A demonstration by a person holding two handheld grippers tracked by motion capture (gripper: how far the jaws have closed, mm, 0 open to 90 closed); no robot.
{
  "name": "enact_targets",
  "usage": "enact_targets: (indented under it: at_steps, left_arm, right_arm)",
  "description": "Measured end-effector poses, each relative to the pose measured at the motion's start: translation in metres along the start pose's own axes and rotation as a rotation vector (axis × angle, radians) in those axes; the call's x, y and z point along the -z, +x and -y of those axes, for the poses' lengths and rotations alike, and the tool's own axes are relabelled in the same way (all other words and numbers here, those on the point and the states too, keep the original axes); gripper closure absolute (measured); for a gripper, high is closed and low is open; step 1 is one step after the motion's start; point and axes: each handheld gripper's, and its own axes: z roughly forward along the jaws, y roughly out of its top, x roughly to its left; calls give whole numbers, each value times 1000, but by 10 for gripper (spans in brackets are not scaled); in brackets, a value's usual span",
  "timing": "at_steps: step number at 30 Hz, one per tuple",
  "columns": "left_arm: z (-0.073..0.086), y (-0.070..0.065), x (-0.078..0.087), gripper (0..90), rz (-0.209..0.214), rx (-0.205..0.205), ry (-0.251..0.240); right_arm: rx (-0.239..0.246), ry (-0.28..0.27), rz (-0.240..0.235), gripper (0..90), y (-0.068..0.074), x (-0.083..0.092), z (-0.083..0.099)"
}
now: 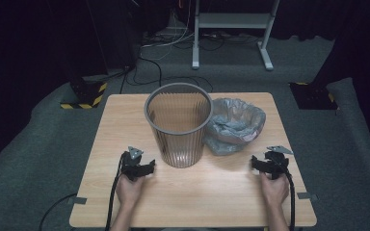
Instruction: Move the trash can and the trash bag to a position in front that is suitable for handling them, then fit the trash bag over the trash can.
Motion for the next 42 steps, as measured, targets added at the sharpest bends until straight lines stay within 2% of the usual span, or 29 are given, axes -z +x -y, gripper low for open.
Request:
enact_targets:
  at_steps: [23,27,32,33,42]
  left_arm:
    - [0,0,0,236,2,1,0]
    - [0,0,0,236,1,0,0]
    - [0,0,0,236,-1,0,0]
    - [0,0,0,236,-1,1,-1]
    - [0,0,0,236,-1,1,-1]
  right_arm:
    - [0,1,0,148,1,-3,-3]
    - [15,1,-17,149,-2,-2,-2]
    - [20,28,-44,158,-5,-1,-5]
    - [10,17,-62,169,-6,3,-5]
    - [6,-32,-110,187,-8,25,-11]
